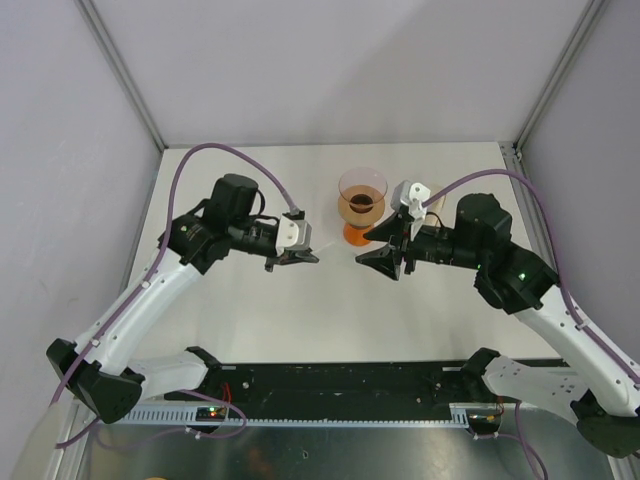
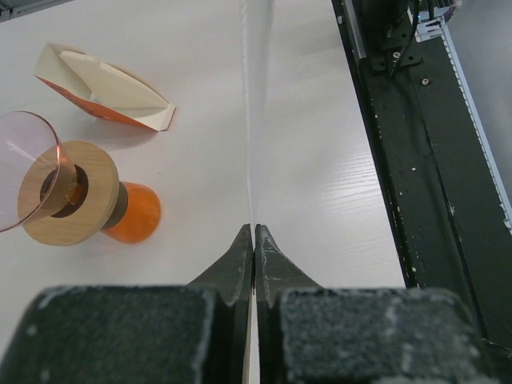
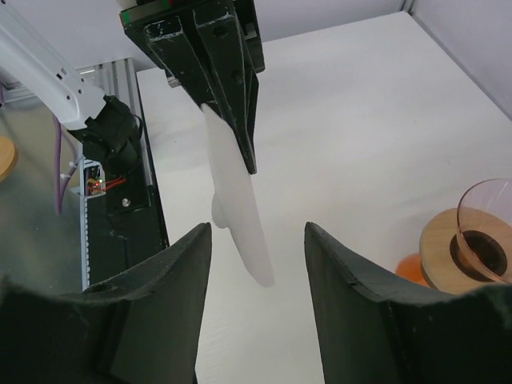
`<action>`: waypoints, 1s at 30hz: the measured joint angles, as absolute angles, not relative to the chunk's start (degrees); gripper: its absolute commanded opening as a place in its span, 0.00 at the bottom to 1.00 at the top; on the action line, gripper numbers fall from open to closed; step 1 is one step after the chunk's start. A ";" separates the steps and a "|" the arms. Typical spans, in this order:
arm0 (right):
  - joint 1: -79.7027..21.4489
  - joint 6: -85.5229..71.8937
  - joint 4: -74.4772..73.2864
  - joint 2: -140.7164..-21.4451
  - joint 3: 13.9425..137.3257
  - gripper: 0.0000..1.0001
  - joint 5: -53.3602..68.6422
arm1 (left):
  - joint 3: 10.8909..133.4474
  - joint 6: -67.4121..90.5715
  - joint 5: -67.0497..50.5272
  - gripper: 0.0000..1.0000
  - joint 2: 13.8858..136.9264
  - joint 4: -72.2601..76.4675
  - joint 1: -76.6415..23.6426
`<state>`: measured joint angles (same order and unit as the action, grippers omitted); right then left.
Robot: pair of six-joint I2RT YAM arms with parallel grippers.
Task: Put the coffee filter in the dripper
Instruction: Pick up the coffee filter from the coffee filter holder.
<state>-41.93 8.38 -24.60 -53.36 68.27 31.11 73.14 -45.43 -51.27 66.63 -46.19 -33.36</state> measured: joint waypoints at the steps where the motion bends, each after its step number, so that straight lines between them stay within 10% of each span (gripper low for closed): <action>1: -41.95 8.38 -24.49 -53.58 68.27 0.54 30.81 | 73.14 -45.54 -51.27 0.00 66.63 -46.33 -33.43; 30: -38.39 10.79 -28.01 -54.26 68.27 0.53 33.34 | 73.14 -46.59 -51.20 0.00 66.63 -47.37 -34.17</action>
<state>-38.39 10.79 -28.01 -54.26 68.27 33.34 73.14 -46.59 -51.20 66.63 -47.37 -34.17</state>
